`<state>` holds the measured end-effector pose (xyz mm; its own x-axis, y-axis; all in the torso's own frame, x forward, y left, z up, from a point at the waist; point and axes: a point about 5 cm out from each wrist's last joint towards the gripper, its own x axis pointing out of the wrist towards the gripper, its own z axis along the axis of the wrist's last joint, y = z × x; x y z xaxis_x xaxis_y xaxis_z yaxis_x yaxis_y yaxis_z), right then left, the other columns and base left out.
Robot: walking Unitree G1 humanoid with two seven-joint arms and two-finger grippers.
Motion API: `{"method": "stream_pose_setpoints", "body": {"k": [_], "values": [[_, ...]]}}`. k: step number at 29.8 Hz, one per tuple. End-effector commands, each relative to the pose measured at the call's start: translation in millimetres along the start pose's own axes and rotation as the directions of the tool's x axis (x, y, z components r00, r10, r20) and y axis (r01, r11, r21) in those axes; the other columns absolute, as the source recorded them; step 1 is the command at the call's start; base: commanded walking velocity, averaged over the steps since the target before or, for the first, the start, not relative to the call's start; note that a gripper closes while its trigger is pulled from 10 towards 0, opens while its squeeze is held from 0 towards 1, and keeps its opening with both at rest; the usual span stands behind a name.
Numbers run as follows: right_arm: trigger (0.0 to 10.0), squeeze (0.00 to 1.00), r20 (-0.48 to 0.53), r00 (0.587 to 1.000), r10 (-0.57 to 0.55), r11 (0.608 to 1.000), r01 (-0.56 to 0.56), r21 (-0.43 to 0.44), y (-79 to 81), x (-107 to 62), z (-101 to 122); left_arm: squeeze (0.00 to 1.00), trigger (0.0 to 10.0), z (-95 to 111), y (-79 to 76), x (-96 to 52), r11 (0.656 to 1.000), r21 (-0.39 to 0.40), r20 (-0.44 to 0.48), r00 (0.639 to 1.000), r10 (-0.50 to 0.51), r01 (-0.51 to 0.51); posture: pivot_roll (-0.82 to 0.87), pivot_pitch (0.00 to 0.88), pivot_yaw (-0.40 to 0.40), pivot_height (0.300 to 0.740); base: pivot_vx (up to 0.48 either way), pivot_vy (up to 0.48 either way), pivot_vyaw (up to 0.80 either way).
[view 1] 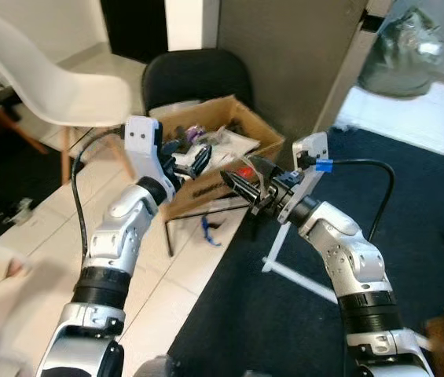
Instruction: Picking trash to rubbish bin
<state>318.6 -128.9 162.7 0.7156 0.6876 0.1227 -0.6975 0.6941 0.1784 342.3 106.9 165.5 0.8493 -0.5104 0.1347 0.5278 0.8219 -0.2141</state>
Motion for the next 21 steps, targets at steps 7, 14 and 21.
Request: {"method": "stream_pose_setpoints", "body": {"k": [7,14,21], "values": [[10.0,0.0,-0.004,1.0,-0.002,1.0,0.002,-0.004,-0.1,-0.4,1.1,0.0,10.0,-2.6,-3.9,1.4,1.0,0.001,-0.014,1.0,-0.014,0.014,-0.06,0.0,-0.009,0.74,-0.39,0.0,0.0],[10.0,0.0,-0.007,1.0,-0.004,1.0,0.004,-0.009,-0.3,-0.5,1.0,0.0,10.0,-2.7,-4.1,1.5,1.0,0.002,-0.015,1.0,-0.015,0.015,-0.06,0.0,-0.01,0.74,-0.393,0.0,0.0],[10.0,0.0,-0.008,1.0,-0.007,1.0,0.007,-0.013,-0.5,-0.6,1.0,0.0,10.0,-2.8,-4.3,1.6,1.0,-0.001,-0.014,1.0,-0.016,0.016,-0.06,0.0,-0.01,0.74,-0.396,0.0,0.0]]}}
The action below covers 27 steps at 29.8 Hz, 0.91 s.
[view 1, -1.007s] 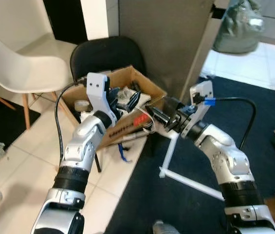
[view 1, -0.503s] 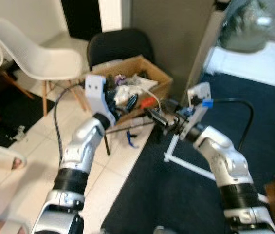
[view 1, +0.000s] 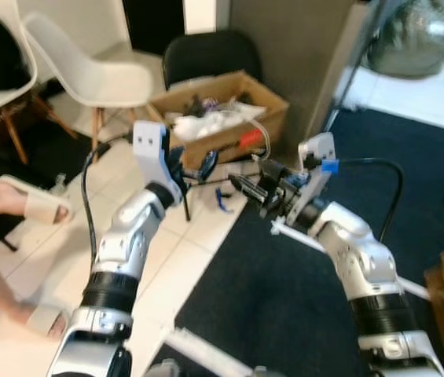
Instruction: Picking trash to rubbish bin
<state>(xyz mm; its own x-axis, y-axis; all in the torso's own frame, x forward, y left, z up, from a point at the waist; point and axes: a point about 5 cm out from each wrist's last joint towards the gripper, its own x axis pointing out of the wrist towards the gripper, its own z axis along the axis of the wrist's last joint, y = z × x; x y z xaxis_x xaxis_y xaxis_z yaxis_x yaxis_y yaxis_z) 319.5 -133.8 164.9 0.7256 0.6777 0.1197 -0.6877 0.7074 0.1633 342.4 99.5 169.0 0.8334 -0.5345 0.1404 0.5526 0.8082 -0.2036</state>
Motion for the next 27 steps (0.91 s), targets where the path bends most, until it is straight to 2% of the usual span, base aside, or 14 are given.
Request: {"method": "stream_pose_setpoints", "body": {"k": [1,13,15,20,27], "values": [[10.0,0.0,-0.009,1.0,0.007,1.0,-0.007,0.001,3.2,1.9,-2,0.0,10.0,-4,2.5,-2.9,1.0,-0.009,-0.014,1.0,0.013,-0.013,-0.06,0.0,-0.01,0.74,-0.398,0.0,0.0],[10.0,0.0,-0.015,1.0,-0.005,1.0,0.005,-0.007,2.1,0.6,-4,0.0,10.0,-8,4.4,-4.3,1.0,0.0,-0.024,1.0,0.018,-0.018,-0.06,0.0,-0.018,0.74,-0.397,0.0,0.0],[10.0,0.0,-0.023,1.0,-0.019,0.999,0.019,-0.038,0.2,-2.9,-5,0.0,10.0,-12,8.0,-8.4,0.999,0.038,-0.042,0.999,0.034,-0.032,-0.06,0.0,-0.018,0.74,-0.396,0.0,0.0],[10.0,0.0,-0.052,0.998,0.03,0.997,-0.034,-0.071,3.2,-9.7,-9,0.0,10.0,-18,10.4,-17.2,0.998,0.048,-0.056,0.998,0.043,-0.04,-0.06,0.0,-0.023,0.74,-0.397,0.0,0.0],[10.0,0.0,-0.058,0.997,0.056,0.997,-0.059,-0.054,5.0,-10.6,-10,0.0,10.0,-23,12.9,-25.9,0.998,0.033,-0.054,0.997,0.046,-0.044,-0.06,0.0,-0.027,0.74,-0.353,0.0,0.0]]}}
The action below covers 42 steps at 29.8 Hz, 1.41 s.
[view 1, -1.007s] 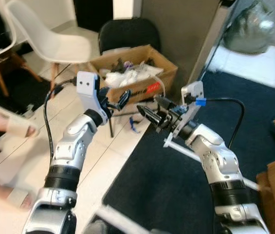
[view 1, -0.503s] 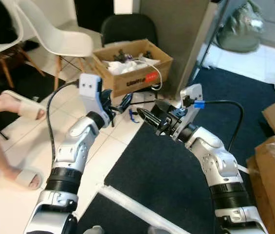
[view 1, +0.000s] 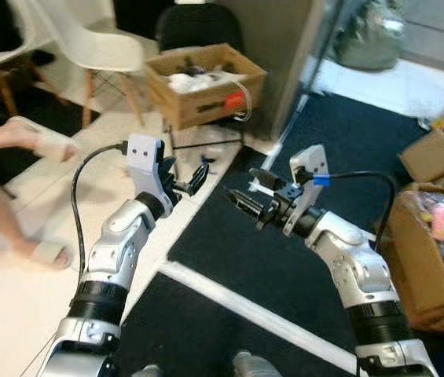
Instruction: Picking trash to rubbish bin
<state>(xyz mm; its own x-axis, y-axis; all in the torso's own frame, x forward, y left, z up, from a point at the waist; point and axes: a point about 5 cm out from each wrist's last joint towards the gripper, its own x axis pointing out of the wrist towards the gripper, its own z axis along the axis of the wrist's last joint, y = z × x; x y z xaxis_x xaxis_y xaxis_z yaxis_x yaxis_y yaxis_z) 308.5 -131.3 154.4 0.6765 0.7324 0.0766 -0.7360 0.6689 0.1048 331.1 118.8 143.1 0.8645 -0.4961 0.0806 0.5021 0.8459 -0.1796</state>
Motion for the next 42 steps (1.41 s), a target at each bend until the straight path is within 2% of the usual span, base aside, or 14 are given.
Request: {"method": "stream_pose_setpoints", "body": {"k": [1,8,16,18,20,21,26,27,29,33,34,37,39,42], "values": [[10.0,0.0,-0.004,1.0,-0.009,1.0,0.009,-0.003,-2.3,-3.3,1,0.0,10.0,-3,-1.7,-2.4,1.0,0.001,-0.005,1.0,-0.015,0.015,-0.06,0.0,-0.027,0.74,-0.277,0.0,0.0],[10.0,0.0,-0.028,0.999,-0.017,1.0,0.017,-0.005,-2.9,-1.7,0,0.0,10.0,0,-4.7,-1.6,0.997,-0.052,0.042,0.998,-0.054,0.056,-0.07,0.0,-0.023,0.74,0.0,0.0,-0.68],[10.0,0.0,0.004,1.0,0.006,1.0,-0.006,0.024,0.6,-1.9,4,0.0,10.0,2,-4.5,-4.0,0.996,-0.06,0.076,0.995,-0.062,0.067,-0.06,0.0,-0.021,0.74,0.0,0.0,-0.79],[10.0,0.0,0.013,1.0,0.007,1.0,-0.007,0.029,1.2,-2.0,7,0.0,10.0,4,-4.0,-6.9,0.997,-0.038,0.11,0.992,-0.059,0.064,-0.06,0.0,-0.022,0.74,0.0,0.0,-0.78],[10.0,0.0,0.019,1.0,0.0,1.0,-0.001,0.03,1.0,-2.4,8,0.0,10.0,6,-3.4,-9.4,0.998,-0.023,0.138,0.989,-0.049,0.053,-0.06,0.0,-0.024,0.74,0.0,0.0,-0.79],[10.0,0.0,0.027,0.999,-0.027,0.999,0.027,0.024,-1.3,-4.2,12,0.0,10.0,8,0.2,-13.7,1.0,-0.013,0.18,0.984,-0.006,0.009,-0.06,0.0,-0.023,0.74,0.0,0.0,-0.78],[10.0,0.0,0.034,0.992,-0.125,0.992,0.125,-0.012,-11.7,-9.3,17,0.0,10.0,8,8.2,-18.3,0.996,-0.008,0.2,0.976,0.085,-0.085,-0.06,0.0,-0.027,0.74,0.0,0.0,-0.78],[10.0,0.0,0.042,0.968,-0.247,0.967,0.249,-0.045,-22.6,-18.9,21,0.0,10.0,7,12.2,-20.5,0.989,0.021,0.197,0.971,0.137,-0.144,-0.06,0.0,-0.03,0.74,0.0,0.0,-0.78],[10.0,0.0,0.045,0.955,-0.293,0.953,0.296,-0.06,-26.7,-23.0,23,0.0,10.0,7,13.7,-21.0,0.985,0.031,0.196,0.968,0.159,-0.168,-0.06,0.0,-0.025,0.74,0.0,0.0,-0.78],[10.0,0.0,0.089,0.878,-0.471,0.868,0.479,-0.128,-36.2,-37.3,31,0.0,10.0,4,23.0,-30.0,0.944,0.08,0.179,0.936,0.302,-0.319,-0.07,0.0,-0.019,0.74,0.0,0.0,-0.77],[10.0,0.0,0.089,0.878,-0.471,0.868,0.479,-0.128,-36.2,-37.3,31,0.0,10.0,4,23.0,-30.0,0.944,0.08,0.179,0.936,0.302,-0.319,-0.07,0.0,-0.019,0.74,0.0,0.0,-0.76],[10.0,0.0,0.094,0.834,-0.544,0.801,0.549,-0.238,-38.4,-42.9,29,0.0,10.0,-2,25.0,-36.6,0.936,0.085,0.16,0.932,0.326,-0.342,-0.08,0.0,-0.014,0.74,0.0,0.0,-0.76],[10.0,0.0,0.097,0.818,-0.567,0.784,0.572,-0.239,-42.4,-42.7,28,0.0,10.0,-3,25.6,-36.3,0.935,0.091,0.152,0.933,0.327,-0.342,-0.08,0.0,-0.015,0.74,0.0,0.0,-0.76],[10.0,0.0,0.135,0.784,-0.606,0.75,0.619,-0.231,-51.8,-33.5,36,0.0,10.0,-2,27.4,-32.3,0.938,0.15,0.139,0.946,0.293,-0.312,-0.09,0.0,-0.008,0.74,0.0,0.0,-0.76]]}}
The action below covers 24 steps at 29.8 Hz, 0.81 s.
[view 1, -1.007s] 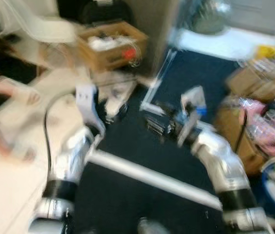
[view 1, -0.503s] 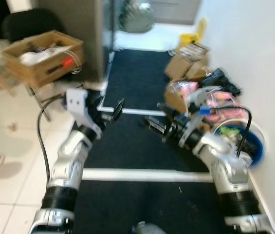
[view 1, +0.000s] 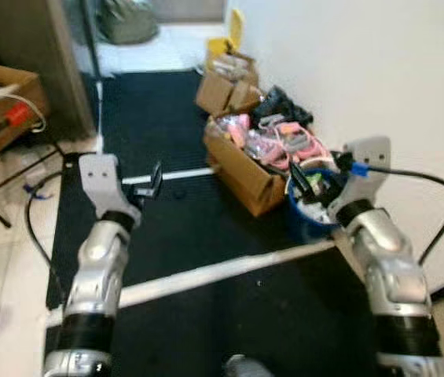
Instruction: Picking trash to rubbish bin
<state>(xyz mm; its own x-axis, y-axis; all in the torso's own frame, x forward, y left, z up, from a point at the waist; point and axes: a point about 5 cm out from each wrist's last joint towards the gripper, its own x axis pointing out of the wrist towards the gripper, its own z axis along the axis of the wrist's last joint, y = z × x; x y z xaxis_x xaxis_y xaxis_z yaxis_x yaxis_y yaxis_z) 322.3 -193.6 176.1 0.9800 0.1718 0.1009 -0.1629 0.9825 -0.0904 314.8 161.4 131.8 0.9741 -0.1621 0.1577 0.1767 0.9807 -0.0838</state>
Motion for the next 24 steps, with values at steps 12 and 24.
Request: {"method": "stream_pose_setpoints", "body": {"k": [12,24], "values": [[10.0,0.0,0.033,0.985,0.172,0.983,-0.174,0.066,33.5,1.2,-11,0.0,10.0,4,-31.7,-1.1,0.97,-0.047,0.012,0.971,-0.238,0.239,-0.09,0.0,-0.004,0.74,0.0,0.0,-0.76],[10.0,0.0,0.033,0.981,0.193,0.977,-0.195,0.09,33.9,2.1,-15,0.0,10.0,2,-32.2,-0.4,0.961,-0.051,0.0,0.962,-0.272,0.272,-0.08,0.0,-0.004,0.74,0.0,0.0,-0.77]]}}
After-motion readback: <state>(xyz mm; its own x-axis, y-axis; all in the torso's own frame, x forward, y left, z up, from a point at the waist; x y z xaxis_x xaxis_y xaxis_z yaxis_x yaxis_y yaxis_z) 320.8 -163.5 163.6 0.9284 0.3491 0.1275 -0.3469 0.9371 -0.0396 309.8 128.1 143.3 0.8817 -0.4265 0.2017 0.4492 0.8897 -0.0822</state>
